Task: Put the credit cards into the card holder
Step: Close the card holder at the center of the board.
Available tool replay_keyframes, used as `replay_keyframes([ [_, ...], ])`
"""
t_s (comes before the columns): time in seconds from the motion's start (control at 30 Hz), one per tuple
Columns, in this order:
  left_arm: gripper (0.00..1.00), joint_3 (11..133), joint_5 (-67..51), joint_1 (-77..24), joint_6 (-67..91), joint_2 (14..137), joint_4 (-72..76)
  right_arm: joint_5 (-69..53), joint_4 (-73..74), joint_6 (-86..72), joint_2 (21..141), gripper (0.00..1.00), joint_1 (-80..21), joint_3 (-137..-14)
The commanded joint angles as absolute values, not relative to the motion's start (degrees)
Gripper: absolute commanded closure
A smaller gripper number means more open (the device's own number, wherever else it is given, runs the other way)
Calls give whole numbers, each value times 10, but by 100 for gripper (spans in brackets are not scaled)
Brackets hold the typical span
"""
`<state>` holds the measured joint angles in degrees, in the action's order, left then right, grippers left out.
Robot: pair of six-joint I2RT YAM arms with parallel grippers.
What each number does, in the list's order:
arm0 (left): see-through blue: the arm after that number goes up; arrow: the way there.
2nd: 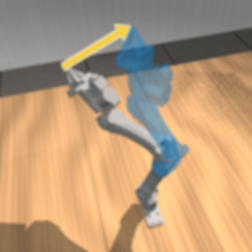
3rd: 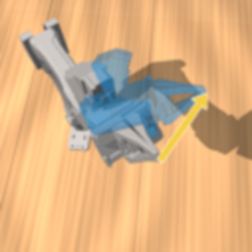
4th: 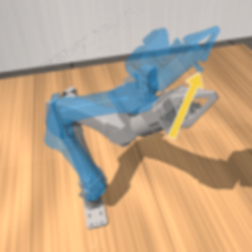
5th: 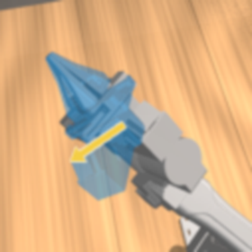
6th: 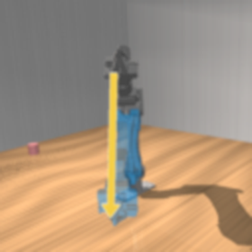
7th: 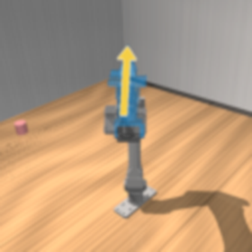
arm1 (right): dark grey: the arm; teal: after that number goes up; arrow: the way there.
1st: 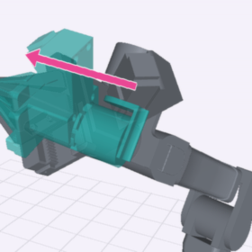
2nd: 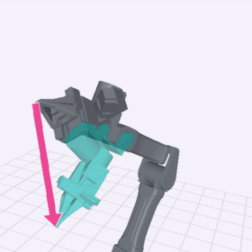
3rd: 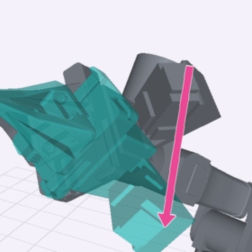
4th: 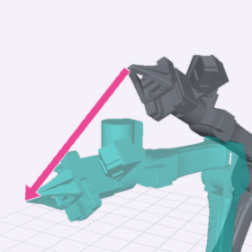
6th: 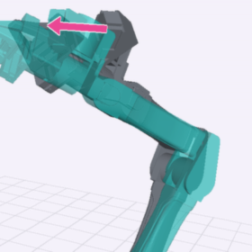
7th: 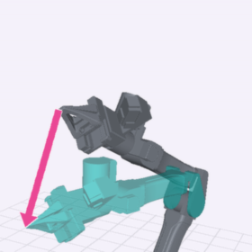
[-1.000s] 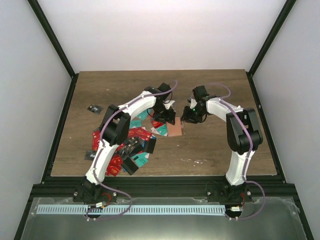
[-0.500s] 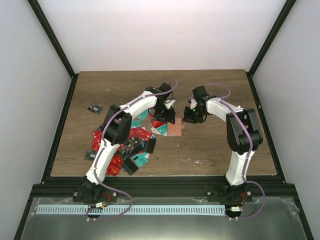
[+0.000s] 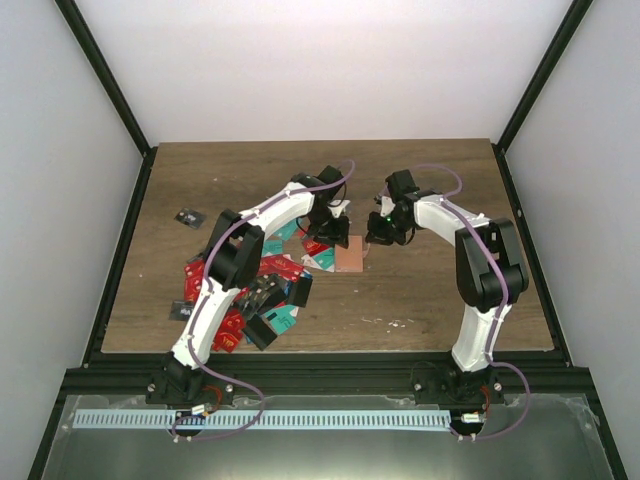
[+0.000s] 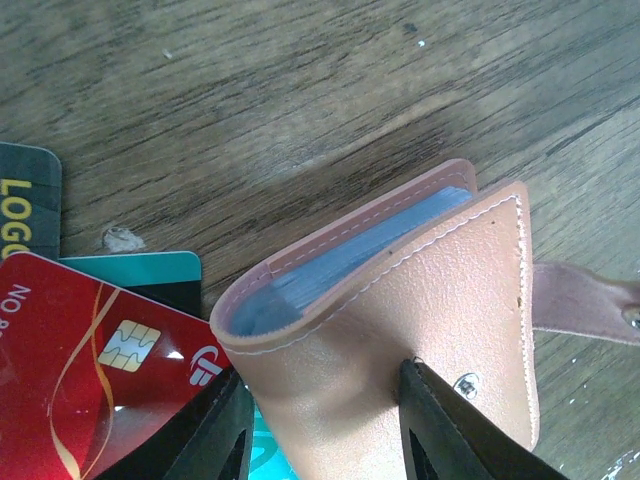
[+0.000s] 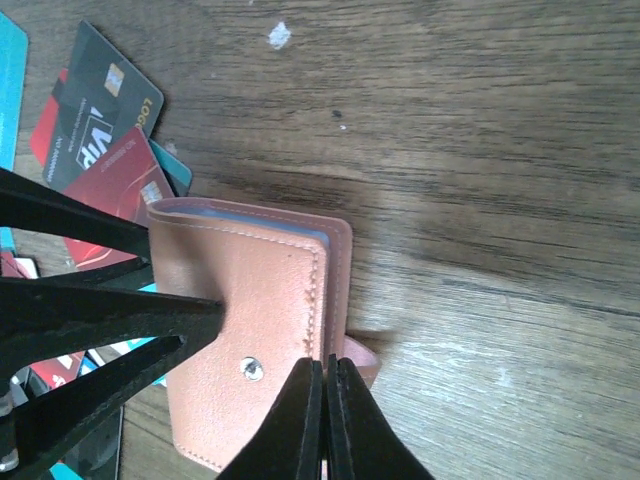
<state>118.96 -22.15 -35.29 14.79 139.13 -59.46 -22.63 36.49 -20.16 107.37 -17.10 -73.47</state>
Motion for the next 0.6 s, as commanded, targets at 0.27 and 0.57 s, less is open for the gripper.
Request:
replay_keyframes([
  [0.27,61,1192,-198,-357,169,1413,-597,-267,345,-244,1072,99,-225,-749],
  [0.57,62,1176,-205,-357,183,1404,-587,-237,334,-265,1091,99,-242,-733],
])
